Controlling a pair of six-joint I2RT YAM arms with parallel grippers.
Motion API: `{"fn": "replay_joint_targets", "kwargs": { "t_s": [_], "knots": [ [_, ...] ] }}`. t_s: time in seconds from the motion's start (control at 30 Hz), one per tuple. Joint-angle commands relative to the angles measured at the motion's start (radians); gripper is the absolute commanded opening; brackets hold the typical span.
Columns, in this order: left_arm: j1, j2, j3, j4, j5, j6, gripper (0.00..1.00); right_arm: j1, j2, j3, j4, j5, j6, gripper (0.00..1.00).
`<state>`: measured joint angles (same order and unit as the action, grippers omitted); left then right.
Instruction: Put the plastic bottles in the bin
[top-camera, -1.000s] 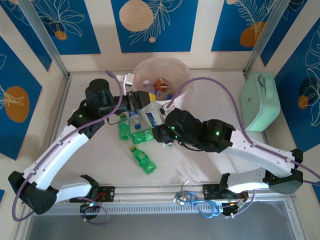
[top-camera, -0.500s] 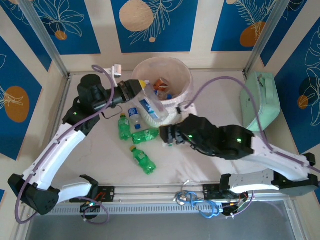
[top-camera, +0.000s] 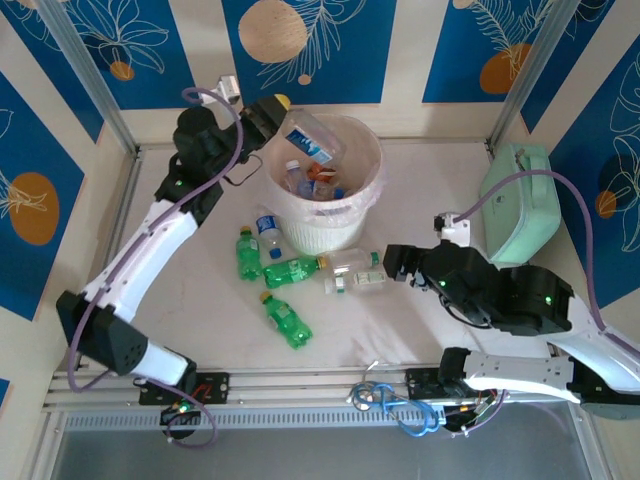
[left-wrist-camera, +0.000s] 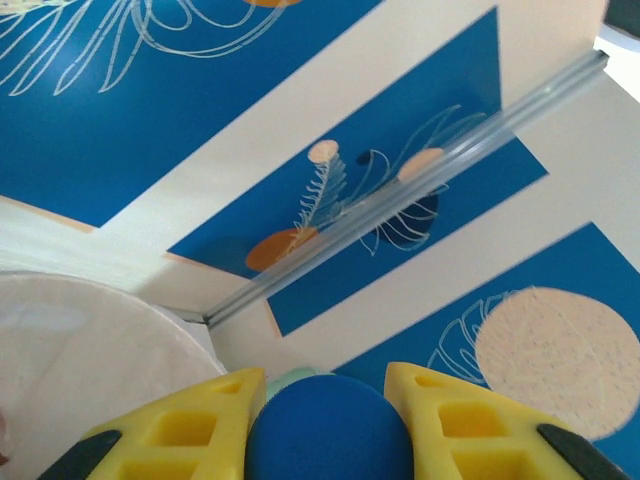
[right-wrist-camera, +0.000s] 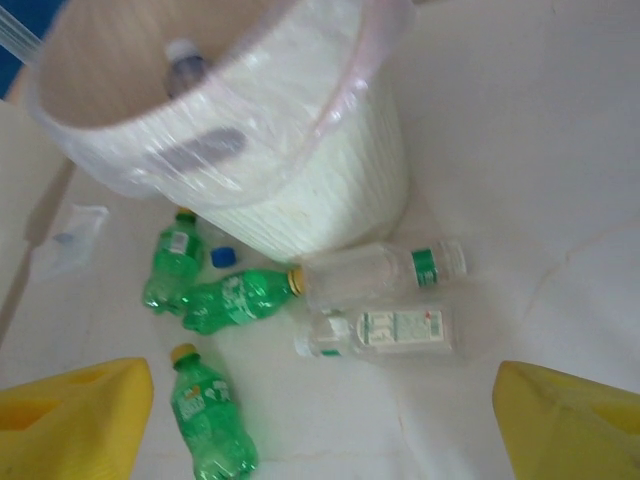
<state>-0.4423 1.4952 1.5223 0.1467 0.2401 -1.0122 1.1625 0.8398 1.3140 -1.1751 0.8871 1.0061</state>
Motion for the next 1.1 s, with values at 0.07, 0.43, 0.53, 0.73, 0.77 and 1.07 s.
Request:
{"fn": "replay_joint_targets", "kwargs": {
  "t_s": [0.07,0.43,0.53,0.73,0.77,1.07],
  "knots": [
    [-0.004,0.100,0.075,0.069,-0.059,-0.032,0.24,-0.016,-0.010,-0.034,-0.075,-0.014,0.129,0.88],
    [-0.032,0.193,0.168,-0.092,-0.071,0.082,0.74,-0.075,-0.031,-0.080,-0.127,-0.068,0.182,0.89],
    [-0.032,0.182,0.198,-0.123,-0.067,0.099,0.79,-0.098,-0.031,-0.090,-0.137,-0.084,0.197,0.89],
    [-0.032,0.058,0.177,-0.193,-0.069,0.180,0.83,-0.257,-0.036,-0.151,-0.148,-0.214,0.242,0.89],
    [-0.032,0.017,0.147,-0.206,-0.076,0.198,0.84,-0.289,-0.042,-0.178,-0.133,-0.249,0.251,0.88],
    [-0.027,-0.358,-0.217,-0.388,-0.094,0.309,0.96,-0.442,-0.010,-0.386,0.089,-0.469,0.347,0.89]
  ]
}}
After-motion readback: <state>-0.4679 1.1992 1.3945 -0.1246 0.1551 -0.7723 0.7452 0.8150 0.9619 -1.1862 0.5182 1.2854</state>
